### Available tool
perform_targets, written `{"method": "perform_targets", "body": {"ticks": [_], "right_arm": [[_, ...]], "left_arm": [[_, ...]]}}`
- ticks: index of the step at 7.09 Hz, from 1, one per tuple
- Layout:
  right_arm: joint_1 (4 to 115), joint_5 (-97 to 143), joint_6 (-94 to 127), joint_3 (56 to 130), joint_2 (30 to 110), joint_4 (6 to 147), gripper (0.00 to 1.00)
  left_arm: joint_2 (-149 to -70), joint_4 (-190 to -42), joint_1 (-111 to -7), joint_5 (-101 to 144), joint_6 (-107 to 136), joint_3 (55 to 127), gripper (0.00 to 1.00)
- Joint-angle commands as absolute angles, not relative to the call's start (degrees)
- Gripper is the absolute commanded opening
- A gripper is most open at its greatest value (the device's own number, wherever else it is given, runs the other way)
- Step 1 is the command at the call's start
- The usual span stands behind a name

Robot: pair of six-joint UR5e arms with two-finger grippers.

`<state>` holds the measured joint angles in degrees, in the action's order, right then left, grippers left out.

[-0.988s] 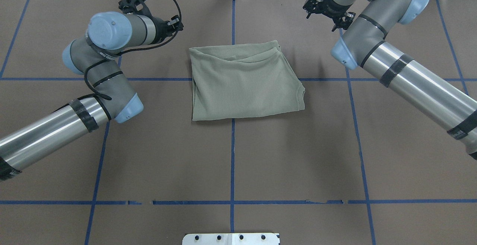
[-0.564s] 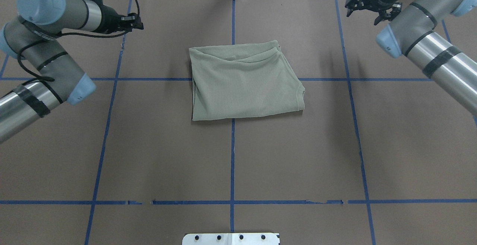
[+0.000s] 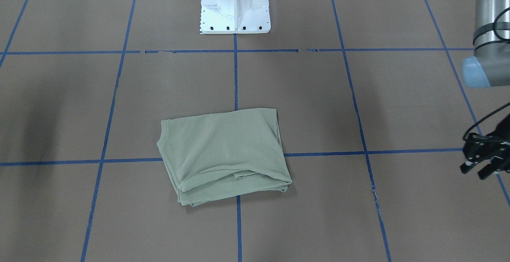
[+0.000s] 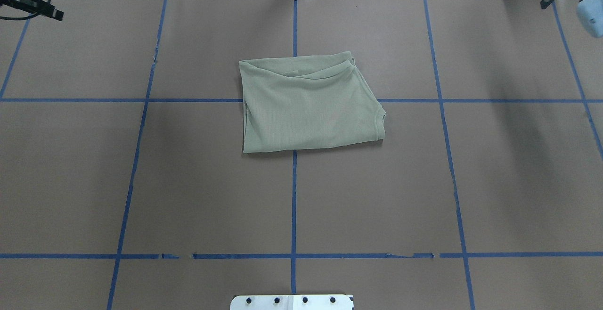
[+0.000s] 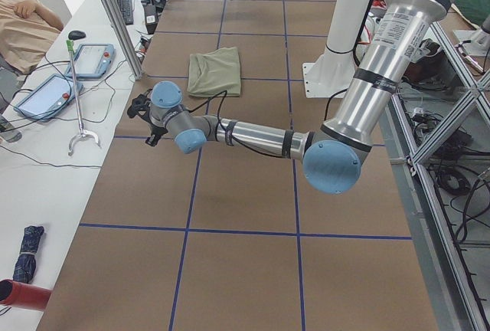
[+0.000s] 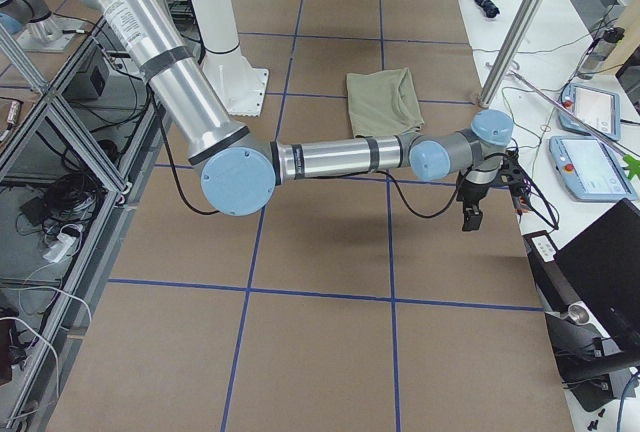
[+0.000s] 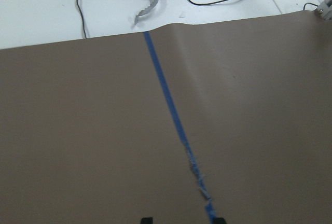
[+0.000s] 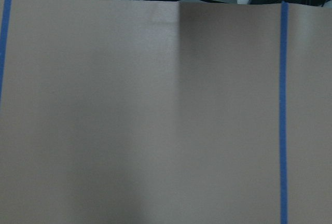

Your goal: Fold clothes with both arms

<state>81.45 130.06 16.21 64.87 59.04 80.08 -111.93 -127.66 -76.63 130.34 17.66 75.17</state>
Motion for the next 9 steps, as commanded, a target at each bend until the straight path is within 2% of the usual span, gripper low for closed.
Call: {"method": "perform_targets", "body": {"ticks": [1, 3, 4, 5, 6, 7, 9], "right_arm": [[88.7, 135.6, 7.1, 66.4, 63.3, 83.1, 1.00], [89.2, 135.3, -2.0, 70.4, 65.5, 91.0, 1.00], [88.9, 134.7, -2.4, 78.4, 70.1, 96.0, 1.00], [88.7, 132.8, -2.4, 85.8, 75.9, 97.0, 1.00], [88.7, 133.2, -2.3, 88.1, 78.6, 96.9, 1.00], [88.7, 133.4, -2.5, 88.5, 78.9, 96.7, 1.00], [88.2, 133.1, -1.6, 90.4, 81.6, 96.2, 1.00]], "left_arm": [[-112.3, -109.9, -85.5, 131.5, -1.3, 75.3, 0.50], [-112.0, -99.1, -89.0, 132.3, -3.5, 78.4, 0.51], [-108.6, -95.0, -89.2, 132.3, -3.4, 85.2, 0.61], [-105.1, -92.7, -89.0, 132.4, -3.3, 91.2, 0.72], [-104.6, -92.5, -89.0, 132.5, -3.3, 92.1, 1.00], [-103.2, -93.3, -89.0, 134.4, -3.3, 92.0, 1.00], [-99.6, -93.3, -88.9, 137.4, -2.8, 96.7, 1.00]]}}
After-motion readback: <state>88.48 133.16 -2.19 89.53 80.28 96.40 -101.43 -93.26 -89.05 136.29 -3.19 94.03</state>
